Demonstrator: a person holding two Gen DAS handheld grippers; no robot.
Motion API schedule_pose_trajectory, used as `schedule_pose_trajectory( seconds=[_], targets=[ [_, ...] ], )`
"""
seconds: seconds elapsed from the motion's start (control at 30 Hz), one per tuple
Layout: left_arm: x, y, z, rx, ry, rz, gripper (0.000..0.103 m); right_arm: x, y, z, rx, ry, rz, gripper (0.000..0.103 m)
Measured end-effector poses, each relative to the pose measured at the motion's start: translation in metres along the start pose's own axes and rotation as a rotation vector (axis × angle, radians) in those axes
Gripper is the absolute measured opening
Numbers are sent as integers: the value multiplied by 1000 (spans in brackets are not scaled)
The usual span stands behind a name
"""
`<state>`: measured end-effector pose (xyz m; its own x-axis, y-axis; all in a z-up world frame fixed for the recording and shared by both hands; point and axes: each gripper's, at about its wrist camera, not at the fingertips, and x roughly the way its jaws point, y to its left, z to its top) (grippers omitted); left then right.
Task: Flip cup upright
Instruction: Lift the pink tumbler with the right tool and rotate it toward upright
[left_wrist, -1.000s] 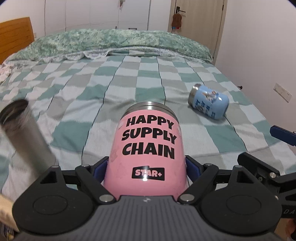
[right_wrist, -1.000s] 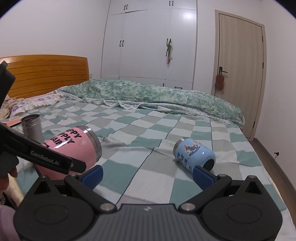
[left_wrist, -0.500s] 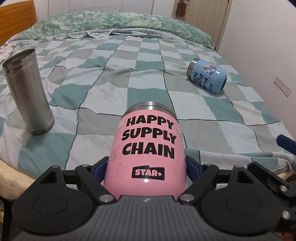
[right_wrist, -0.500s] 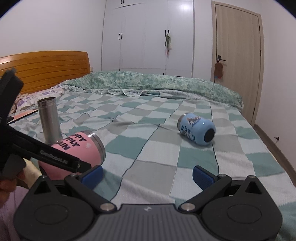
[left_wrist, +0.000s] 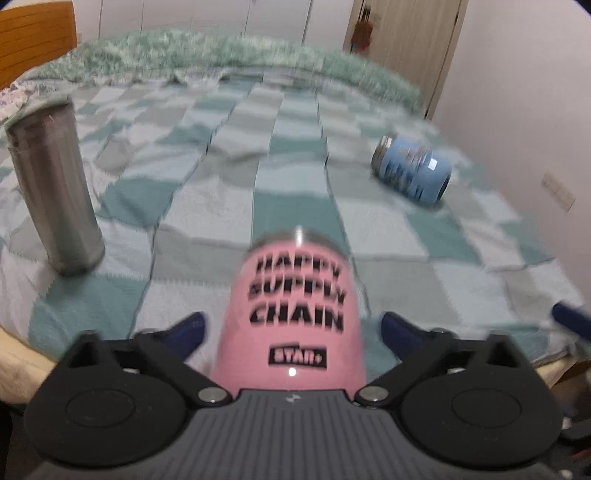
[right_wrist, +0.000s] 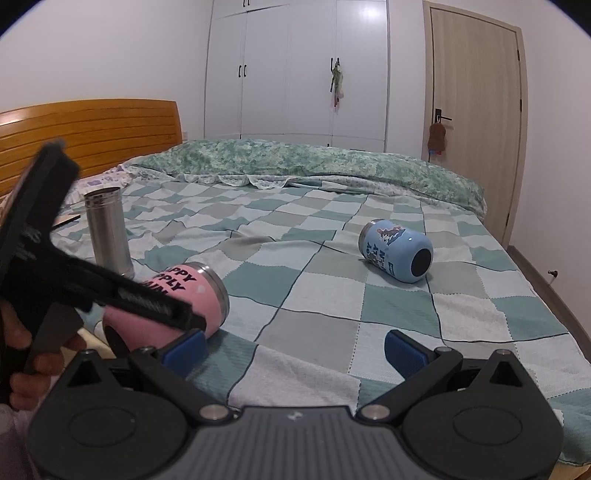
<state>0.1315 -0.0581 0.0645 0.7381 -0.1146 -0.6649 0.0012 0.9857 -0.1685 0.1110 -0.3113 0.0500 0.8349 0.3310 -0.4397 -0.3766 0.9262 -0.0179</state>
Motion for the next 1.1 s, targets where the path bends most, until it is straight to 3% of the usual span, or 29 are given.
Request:
schedule_pose_trajectory(
  seconds=[0.2,0.4,0.53,0.77,1.1],
  targets=[
    [-47,14,12,36,-127,-36,103,0,5,0,6,7,9,103],
    [-82,52,4,99,-250,24,103,1,26,4,-12,7,31,103],
    [-83,85,-6,130,-241,73,103,4,47,9,-7,11,53,103],
    [-75,144,-17,79,-214,89,103,24,90,26,-26,50,50,103],
    [-62,187,-14,72,-186,97,103,62,121,59,20,188,56,103]
  ],
)
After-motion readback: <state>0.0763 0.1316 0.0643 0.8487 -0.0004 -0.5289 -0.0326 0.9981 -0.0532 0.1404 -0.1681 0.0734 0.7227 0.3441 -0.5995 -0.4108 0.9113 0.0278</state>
